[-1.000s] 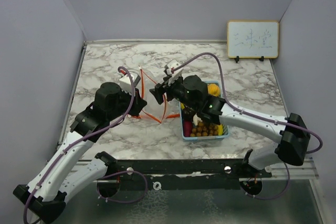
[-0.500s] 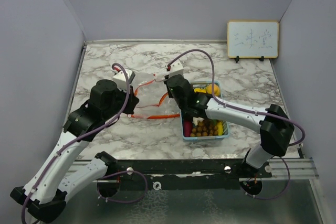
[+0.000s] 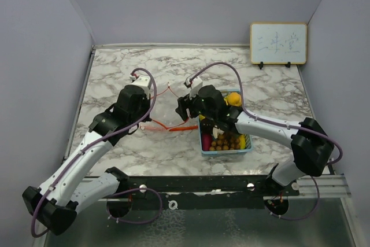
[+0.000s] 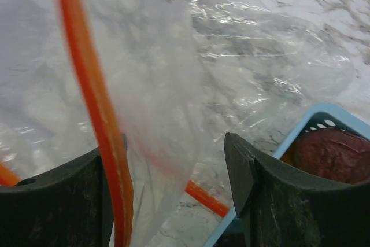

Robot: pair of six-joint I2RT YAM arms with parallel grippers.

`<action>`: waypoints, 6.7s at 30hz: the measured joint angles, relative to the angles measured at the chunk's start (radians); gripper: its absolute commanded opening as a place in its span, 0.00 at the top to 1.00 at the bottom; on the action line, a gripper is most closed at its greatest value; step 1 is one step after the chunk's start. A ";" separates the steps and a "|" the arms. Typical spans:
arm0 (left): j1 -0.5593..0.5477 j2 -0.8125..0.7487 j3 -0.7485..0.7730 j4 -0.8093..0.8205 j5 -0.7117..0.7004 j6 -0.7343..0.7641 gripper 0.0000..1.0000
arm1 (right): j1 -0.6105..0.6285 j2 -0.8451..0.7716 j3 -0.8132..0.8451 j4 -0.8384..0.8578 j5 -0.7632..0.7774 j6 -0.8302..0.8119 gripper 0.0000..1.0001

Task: Place the food in the zip-top bag and seal the zipper
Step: Open the zipper of the food storage bag at the center of the board, then pick up the fake fruit from the bin, then place the fake fruit in the zipper food storage bag.

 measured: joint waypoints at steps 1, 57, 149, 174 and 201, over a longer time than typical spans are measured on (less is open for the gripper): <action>0.000 0.022 -0.009 0.014 0.000 -0.005 1.00 | 0.000 -0.006 -0.002 0.005 -0.035 -0.005 0.30; 0.002 0.102 -0.076 0.201 0.097 -0.015 1.00 | 0.000 -0.476 -0.135 -0.854 0.382 0.381 0.98; 0.003 0.011 -0.155 0.209 0.163 -0.031 1.00 | 0.000 -0.431 -0.053 -0.005 -0.261 0.011 0.98; 0.003 0.006 -0.156 0.209 0.163 -0.039 1.00 | 0.000 -0.436 -0.019 -0.146 -0.399 0.000 0.98; 0.003 -0.030 -0.179 0.246 0.237 -0.035 1.00 | 0.000 -0.125 0.086 -0.017 -0.089 0.134 0.98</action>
